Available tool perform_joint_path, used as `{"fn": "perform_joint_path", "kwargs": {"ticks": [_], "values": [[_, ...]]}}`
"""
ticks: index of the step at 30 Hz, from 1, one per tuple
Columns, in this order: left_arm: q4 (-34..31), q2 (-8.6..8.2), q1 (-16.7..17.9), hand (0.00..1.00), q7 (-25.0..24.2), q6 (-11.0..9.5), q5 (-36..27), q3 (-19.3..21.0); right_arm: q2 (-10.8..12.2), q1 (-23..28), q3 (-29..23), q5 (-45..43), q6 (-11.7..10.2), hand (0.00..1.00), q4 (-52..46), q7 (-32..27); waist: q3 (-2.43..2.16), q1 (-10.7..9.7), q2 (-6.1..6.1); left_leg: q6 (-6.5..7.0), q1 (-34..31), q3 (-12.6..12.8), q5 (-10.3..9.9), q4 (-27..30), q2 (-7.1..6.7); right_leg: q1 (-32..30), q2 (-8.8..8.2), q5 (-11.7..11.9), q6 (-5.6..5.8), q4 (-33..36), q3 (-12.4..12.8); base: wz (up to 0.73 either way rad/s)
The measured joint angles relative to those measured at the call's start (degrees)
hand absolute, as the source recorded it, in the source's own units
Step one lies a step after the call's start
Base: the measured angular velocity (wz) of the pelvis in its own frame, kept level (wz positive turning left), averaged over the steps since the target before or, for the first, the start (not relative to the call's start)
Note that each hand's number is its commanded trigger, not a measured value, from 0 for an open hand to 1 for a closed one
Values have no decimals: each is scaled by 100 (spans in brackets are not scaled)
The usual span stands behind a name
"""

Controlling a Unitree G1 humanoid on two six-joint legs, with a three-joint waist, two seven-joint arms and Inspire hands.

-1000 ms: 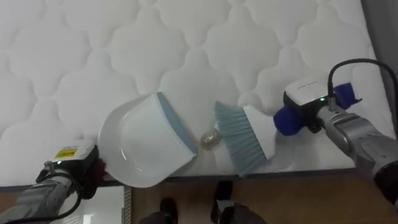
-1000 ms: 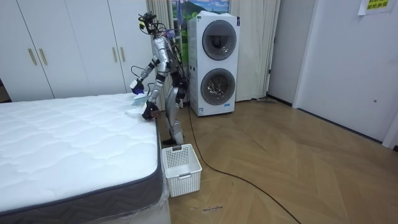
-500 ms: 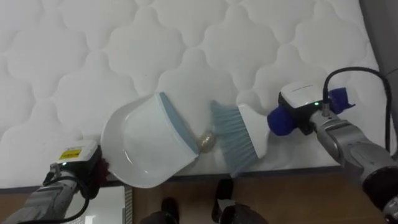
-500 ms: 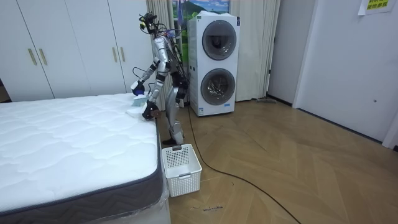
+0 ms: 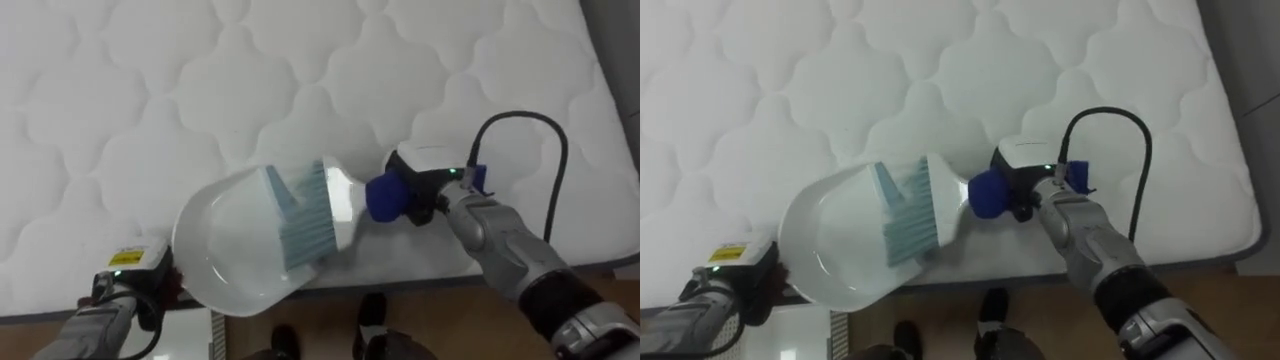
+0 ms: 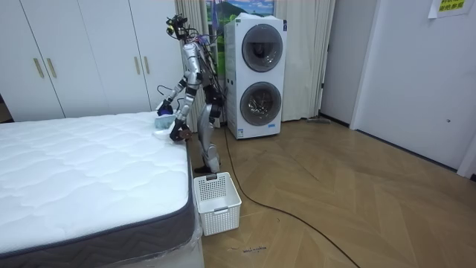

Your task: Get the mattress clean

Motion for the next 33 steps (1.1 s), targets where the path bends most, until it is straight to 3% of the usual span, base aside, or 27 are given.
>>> {"fn": "perform_joint_path", "kwargs": {"ticks": [10,14,21,33], "values": [[337,-170,-57,100,387,51,1,-90,311,-5,98,202,135,100,-70,321,5,-9,-9,15,-2,42,-17,118,3,-19,-80,-35,-7,121,-10,1],[520,-274,-57,100,476,53,10,-113,602,-19,98,272,125,100,-70,429,17,8,7,35,-1,56,-35,170,10,-11,-84,-36,-9,162,-25,0],[596,-428,-60,100,513,55,105,-130,865,-18,205,878,109,100,-70,734,50,183,60,43,-6,51,-55,196,14,-16,-104,-59,-4,204,-27,0],[808,-578,-69,100,761,46,94,-141,872,-21,195,1281,98,100,-178,1031,68,183,122,48,-4,10,-57,168,-58,-67,-182,-169,13,340,-43,2]]}}
